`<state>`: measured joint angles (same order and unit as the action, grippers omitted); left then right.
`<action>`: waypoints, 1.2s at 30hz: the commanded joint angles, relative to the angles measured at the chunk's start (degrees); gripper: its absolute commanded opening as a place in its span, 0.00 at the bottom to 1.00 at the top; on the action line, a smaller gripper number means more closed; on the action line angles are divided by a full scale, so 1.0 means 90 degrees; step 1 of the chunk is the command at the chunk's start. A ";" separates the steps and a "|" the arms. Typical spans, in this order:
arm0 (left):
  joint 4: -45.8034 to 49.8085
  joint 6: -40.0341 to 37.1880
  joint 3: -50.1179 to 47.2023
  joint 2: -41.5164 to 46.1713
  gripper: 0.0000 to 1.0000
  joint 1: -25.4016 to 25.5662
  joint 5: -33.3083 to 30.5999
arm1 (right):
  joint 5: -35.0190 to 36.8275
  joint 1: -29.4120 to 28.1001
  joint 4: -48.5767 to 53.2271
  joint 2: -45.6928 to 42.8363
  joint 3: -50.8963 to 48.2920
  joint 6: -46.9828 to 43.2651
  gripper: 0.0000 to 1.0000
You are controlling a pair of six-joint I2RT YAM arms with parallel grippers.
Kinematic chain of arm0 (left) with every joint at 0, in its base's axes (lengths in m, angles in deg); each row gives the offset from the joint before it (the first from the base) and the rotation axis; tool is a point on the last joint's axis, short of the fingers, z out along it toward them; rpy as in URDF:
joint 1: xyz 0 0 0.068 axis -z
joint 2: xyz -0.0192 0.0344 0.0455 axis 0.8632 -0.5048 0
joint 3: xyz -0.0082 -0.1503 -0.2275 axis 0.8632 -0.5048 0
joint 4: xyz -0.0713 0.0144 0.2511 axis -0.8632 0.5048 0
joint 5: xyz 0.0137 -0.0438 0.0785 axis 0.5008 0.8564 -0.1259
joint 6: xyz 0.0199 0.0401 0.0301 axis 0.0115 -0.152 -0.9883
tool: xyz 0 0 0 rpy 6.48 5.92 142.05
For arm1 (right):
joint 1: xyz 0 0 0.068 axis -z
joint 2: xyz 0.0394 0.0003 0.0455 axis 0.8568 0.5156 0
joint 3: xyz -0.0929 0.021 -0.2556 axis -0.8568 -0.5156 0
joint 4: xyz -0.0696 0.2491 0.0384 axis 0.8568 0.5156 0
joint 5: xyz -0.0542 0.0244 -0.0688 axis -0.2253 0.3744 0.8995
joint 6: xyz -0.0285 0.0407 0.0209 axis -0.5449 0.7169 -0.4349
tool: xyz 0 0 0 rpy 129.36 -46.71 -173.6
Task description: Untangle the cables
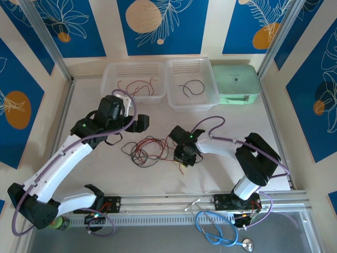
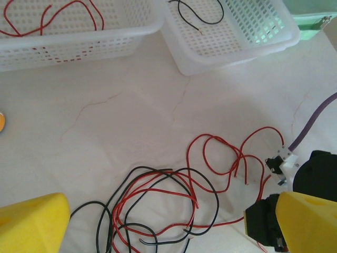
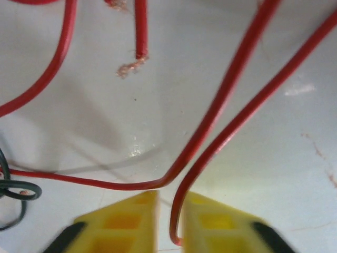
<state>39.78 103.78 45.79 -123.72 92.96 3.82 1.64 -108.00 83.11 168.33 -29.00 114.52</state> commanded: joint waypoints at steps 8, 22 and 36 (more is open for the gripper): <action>0.0030 0.0146 -0.0073 0.0071 1.00 0.0157 -0.0049 | 0.0274 -0.0134 0.0759 -0.0623 0.0485 -0.0489 0.00; -0.1542 -0.0365 -0.0900 0.0519 1.00 0.0725 0.0490 | 0.0284 0.0283 0.1946 -0.3099 0.1770 -0.3386 0.00; -0.2798 -0.1320 -0.1307 0.0990 1.00 0.1163 0.1207 | -0.1184 0.1009 0.2214 -0.3579 0.3721 -0.5739 0.00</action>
<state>18.01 94.84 34.23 -115.41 102.36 11.98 -4.43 -99.52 100.78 135.16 0.94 69.06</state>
